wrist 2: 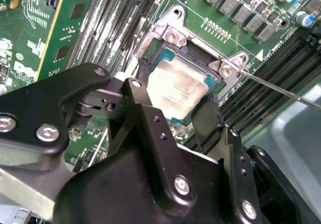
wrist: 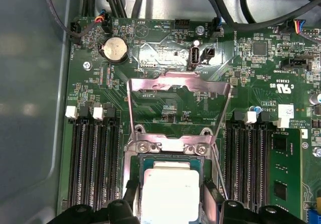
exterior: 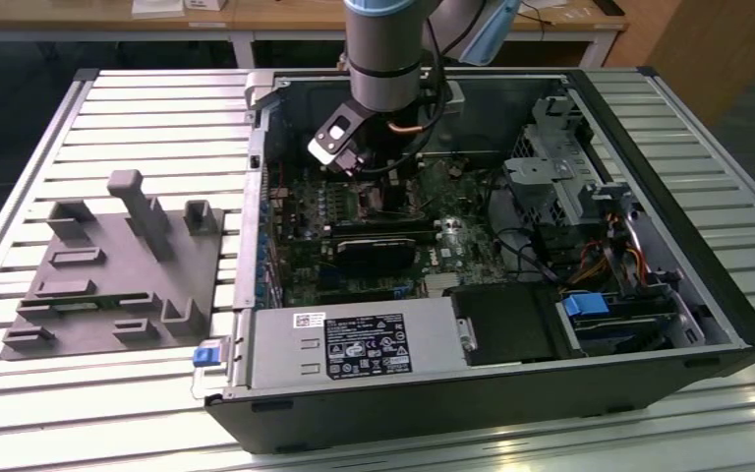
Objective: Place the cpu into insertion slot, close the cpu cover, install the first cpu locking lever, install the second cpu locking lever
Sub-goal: 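Place the cpu into insertion slot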
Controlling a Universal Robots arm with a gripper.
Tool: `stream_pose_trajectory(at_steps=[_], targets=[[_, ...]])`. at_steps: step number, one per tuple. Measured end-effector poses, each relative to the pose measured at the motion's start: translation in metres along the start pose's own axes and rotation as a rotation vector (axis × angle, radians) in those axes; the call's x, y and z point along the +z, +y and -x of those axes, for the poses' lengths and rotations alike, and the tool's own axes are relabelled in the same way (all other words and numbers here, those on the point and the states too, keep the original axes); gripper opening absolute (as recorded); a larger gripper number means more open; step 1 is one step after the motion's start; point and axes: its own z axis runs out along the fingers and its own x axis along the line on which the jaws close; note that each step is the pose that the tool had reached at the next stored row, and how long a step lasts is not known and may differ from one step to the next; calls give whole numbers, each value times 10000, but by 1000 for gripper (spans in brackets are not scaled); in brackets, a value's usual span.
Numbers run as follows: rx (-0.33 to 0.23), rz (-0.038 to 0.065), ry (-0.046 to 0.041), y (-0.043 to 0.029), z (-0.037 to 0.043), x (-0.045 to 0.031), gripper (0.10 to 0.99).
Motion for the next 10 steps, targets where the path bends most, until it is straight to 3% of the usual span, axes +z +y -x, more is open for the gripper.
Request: stream_pose_trajectory(at_steps=[6, 7, 9, 10], targets=[[0, -9, -1, 14, -1, -130, 612], [0, -25, 0, 21, -1, -140, 596], [1, -111, 5, 49, 0, -145, 475], [3, -163, 6, 63, 1, -145, 475]])
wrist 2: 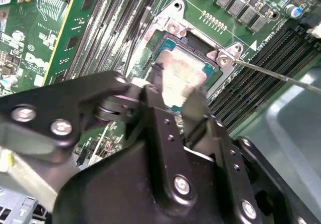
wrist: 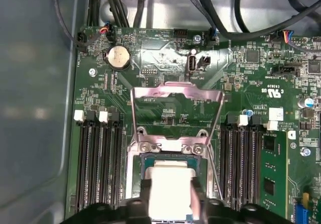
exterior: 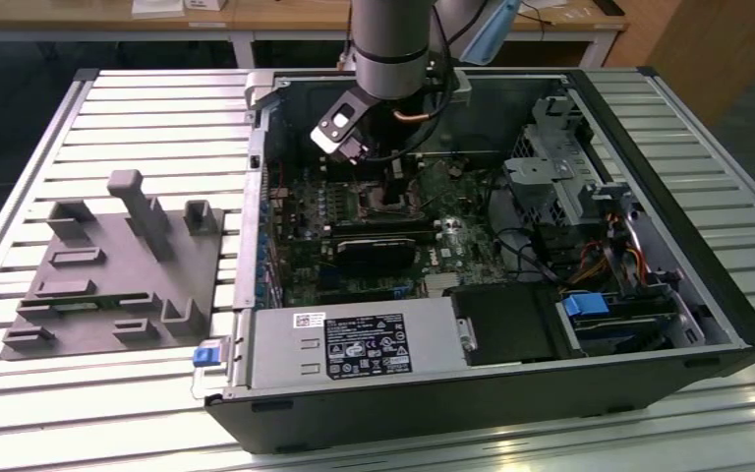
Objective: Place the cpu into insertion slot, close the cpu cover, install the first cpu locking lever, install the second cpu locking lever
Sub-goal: 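Place the cpu into insertion slot, then close the cpu cover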
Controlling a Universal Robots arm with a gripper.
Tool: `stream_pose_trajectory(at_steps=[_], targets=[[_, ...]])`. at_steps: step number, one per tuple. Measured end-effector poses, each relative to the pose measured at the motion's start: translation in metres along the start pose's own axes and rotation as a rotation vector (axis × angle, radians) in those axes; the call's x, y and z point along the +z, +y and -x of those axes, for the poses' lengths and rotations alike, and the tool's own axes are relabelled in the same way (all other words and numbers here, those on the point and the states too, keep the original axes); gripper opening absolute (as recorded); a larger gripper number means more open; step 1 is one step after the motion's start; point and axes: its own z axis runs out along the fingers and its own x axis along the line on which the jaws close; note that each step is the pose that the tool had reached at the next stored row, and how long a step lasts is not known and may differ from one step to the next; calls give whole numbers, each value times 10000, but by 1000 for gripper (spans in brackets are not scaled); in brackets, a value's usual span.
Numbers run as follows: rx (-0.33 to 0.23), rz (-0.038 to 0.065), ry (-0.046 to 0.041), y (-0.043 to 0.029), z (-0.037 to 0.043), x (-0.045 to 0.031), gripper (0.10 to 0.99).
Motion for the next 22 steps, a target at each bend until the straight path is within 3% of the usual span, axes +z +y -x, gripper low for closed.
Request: stream_pose_trajectory(at_steps=[2, 3, 4, 9, 22], targets=[[0, -92, 1, 22, 2, 0, 357], [0, -128, -1, 30, 3, -1, 357], [0, -145, -1, 34, 3, -2, 302], [1, -151, 1, 36, 2, -3, 125], [1, -152, 0, 39, 3, -56, 106]])
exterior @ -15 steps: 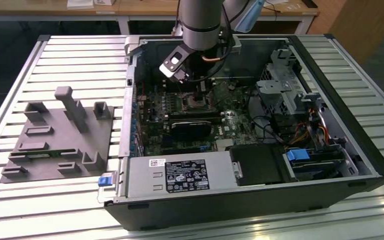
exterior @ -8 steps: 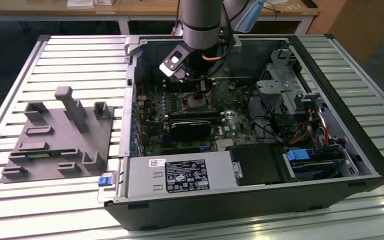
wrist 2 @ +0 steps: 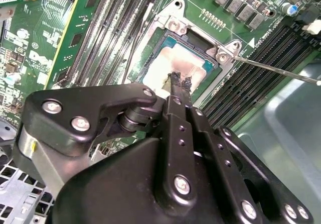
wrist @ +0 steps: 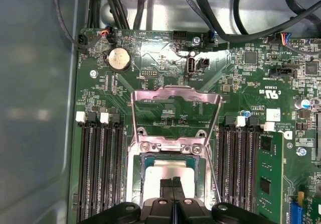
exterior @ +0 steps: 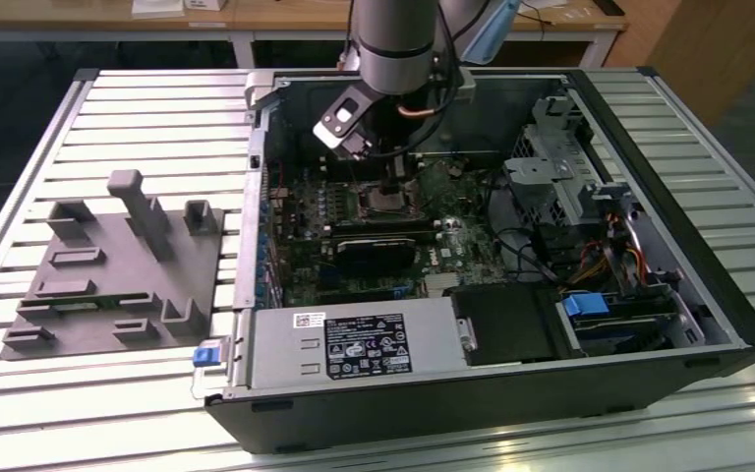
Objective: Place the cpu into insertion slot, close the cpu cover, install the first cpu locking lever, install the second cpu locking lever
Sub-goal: 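Close the cpu cover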
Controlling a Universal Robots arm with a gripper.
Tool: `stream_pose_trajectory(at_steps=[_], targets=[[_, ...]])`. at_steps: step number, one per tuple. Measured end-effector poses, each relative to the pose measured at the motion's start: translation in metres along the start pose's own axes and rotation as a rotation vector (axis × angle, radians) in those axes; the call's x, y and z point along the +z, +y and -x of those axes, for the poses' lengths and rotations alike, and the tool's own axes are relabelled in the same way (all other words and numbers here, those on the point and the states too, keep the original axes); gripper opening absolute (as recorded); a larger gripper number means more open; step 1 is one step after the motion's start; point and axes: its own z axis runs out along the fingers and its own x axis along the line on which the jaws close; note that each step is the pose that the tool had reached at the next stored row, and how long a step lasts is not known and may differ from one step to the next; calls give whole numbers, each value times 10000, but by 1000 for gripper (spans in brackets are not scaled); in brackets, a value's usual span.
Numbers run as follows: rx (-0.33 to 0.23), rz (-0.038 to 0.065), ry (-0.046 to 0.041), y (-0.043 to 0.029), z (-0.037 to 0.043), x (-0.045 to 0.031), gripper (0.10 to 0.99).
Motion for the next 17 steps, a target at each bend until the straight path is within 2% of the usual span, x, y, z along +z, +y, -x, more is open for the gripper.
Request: stream_pose_trajectory(at_steps=[9, 17], targets=[[5, 0, -4, 5, -1, -82, 106], [23, 0, -22, 19, -2, -253, 106]])
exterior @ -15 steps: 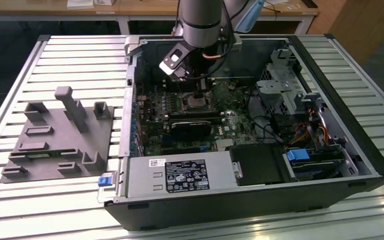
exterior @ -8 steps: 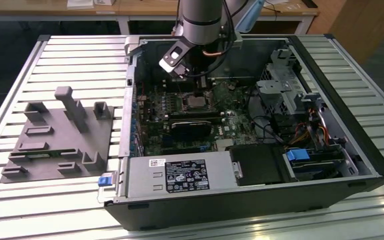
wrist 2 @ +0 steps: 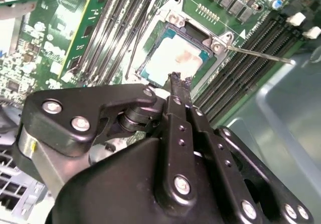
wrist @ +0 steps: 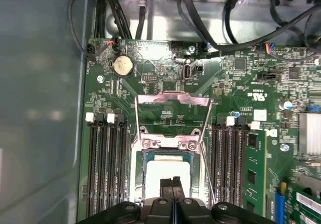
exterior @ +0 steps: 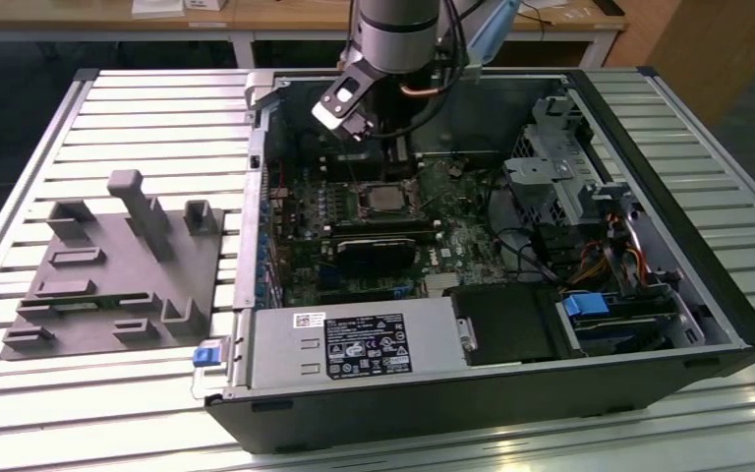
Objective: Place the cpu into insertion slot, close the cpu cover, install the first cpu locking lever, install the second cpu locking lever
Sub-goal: 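Close the cpu cover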
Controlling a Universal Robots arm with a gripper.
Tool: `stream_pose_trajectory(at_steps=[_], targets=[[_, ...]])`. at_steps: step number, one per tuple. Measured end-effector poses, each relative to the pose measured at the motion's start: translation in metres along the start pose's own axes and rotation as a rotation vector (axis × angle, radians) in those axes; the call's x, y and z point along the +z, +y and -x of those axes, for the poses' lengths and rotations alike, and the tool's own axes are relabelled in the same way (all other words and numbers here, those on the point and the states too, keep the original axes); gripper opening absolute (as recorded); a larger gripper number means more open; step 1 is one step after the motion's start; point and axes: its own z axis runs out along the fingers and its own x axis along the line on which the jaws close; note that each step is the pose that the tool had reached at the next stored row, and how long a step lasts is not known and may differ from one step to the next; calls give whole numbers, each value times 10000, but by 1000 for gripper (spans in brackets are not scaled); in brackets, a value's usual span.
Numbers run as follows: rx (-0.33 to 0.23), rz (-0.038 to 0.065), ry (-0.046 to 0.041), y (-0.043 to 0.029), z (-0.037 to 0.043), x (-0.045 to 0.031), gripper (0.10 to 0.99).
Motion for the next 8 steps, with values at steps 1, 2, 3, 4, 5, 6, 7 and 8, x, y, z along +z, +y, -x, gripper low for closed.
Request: stream_pose_trajectory(at_steps=[1, 2, 3, 4, 5, 6, 7, 8], targets=[[2, -1, -4, 2, 0, -31, 106], [3, -1, -6, 4, 0, -72, 106], [4, -1, -6, 5, -1, -105, 106], [4, 0, -5, 7, -1, -139, 106], [5, 0, -5, 8, -1, -162, 106], [6, -1, -7, 9, -1, -169, 106], [6, 0, -4, 9, 1, -168, 106], [7, 0, -5, 9, 9, -168, 106]])
